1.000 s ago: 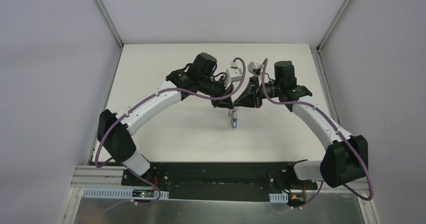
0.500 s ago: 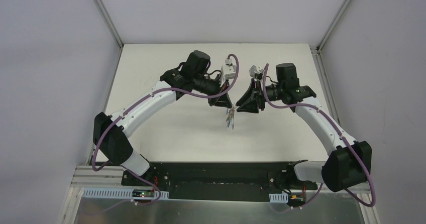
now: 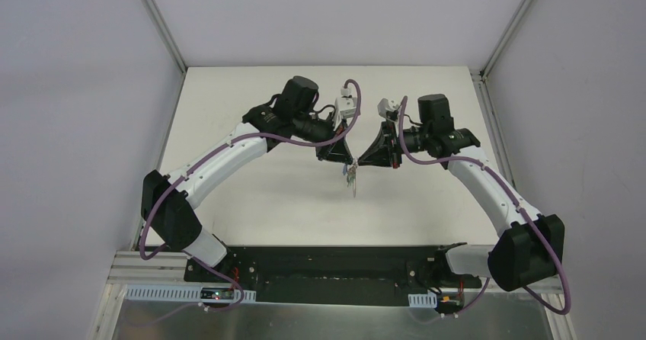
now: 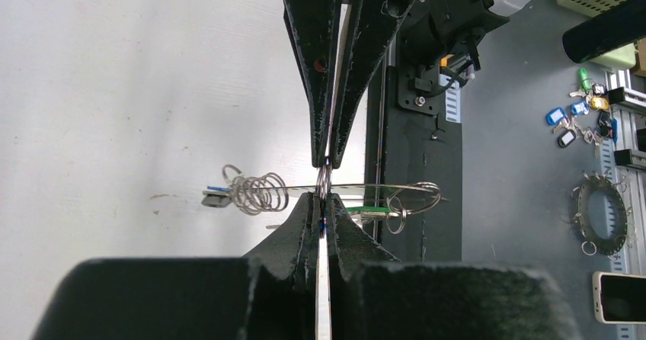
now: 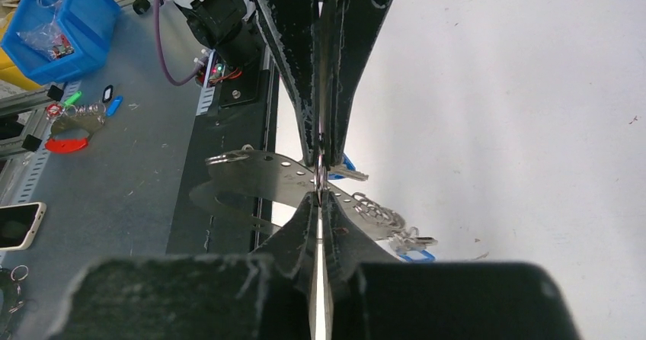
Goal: Put the keys on the keyring
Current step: Adjust the key on the keyring.
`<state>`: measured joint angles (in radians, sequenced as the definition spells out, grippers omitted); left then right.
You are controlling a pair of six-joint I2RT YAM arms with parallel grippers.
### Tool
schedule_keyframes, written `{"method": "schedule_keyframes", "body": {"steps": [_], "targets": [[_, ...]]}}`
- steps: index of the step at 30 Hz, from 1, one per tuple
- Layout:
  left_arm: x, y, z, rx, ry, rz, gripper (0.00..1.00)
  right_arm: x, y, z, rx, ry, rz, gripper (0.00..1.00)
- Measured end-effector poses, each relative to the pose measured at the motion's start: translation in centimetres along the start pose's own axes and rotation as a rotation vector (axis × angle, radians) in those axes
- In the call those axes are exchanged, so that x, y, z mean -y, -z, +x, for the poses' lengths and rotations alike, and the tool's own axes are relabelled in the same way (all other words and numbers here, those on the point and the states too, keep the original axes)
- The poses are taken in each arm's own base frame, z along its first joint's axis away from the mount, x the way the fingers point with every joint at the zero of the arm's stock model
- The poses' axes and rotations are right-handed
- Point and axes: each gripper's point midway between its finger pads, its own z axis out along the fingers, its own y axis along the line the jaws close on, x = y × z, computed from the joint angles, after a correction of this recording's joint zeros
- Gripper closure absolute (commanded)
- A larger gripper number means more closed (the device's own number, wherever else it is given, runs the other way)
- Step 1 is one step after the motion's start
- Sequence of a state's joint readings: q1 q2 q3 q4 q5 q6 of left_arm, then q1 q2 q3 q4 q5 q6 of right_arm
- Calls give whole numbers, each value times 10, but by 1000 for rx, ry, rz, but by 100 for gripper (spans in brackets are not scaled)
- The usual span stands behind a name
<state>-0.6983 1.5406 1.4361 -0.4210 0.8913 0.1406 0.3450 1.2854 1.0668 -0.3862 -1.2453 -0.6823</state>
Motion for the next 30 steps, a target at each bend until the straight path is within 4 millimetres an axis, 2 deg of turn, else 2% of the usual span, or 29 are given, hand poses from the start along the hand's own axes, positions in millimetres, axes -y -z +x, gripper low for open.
{"method": "schedule_keyframes", "body": {"steps": [7, 14, 30], "targets": [[-2, 1, -1, 17, 44, 4, 100, 0, 0, 0, 0, -10, 0, 100], [-12, 5, -7, 90, 149, 26, 100, 11, 3, -6, 16, -6, 52, 100], [-22, 10, -16, 187, 209, 54, 100, 25, 11, -12, 69, -80, 107, 100]]}}
